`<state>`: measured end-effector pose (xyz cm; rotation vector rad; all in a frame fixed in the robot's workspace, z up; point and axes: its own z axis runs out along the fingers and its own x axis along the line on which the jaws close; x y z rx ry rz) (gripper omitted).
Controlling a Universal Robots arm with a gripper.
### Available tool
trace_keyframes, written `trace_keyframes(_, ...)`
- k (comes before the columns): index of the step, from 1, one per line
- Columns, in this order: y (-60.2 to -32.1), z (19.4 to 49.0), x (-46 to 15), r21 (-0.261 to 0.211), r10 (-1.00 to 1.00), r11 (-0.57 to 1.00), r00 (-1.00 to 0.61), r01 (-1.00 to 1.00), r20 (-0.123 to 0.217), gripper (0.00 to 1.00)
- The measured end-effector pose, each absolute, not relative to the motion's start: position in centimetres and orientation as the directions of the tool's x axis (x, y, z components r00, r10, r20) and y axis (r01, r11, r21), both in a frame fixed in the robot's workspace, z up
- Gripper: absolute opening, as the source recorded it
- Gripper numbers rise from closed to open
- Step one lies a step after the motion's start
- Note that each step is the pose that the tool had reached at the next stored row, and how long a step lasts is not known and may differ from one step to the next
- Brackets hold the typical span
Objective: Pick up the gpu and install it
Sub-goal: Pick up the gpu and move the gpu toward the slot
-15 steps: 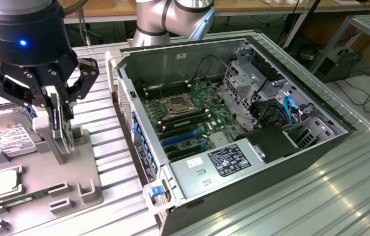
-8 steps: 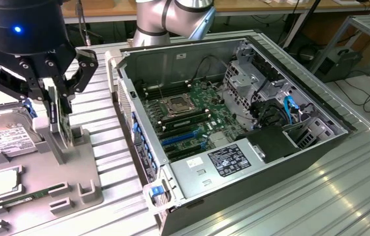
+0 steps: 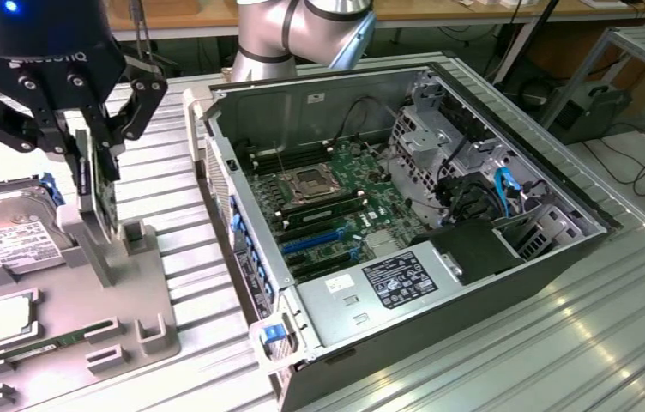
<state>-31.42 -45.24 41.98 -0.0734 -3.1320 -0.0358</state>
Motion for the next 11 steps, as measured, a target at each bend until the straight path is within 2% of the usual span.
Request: trace_keyframes(11, -45.2, 45.0, -31.4, 0.022, 0.047, 0.999, -0.999, 0.047, 0.009, 0.27)
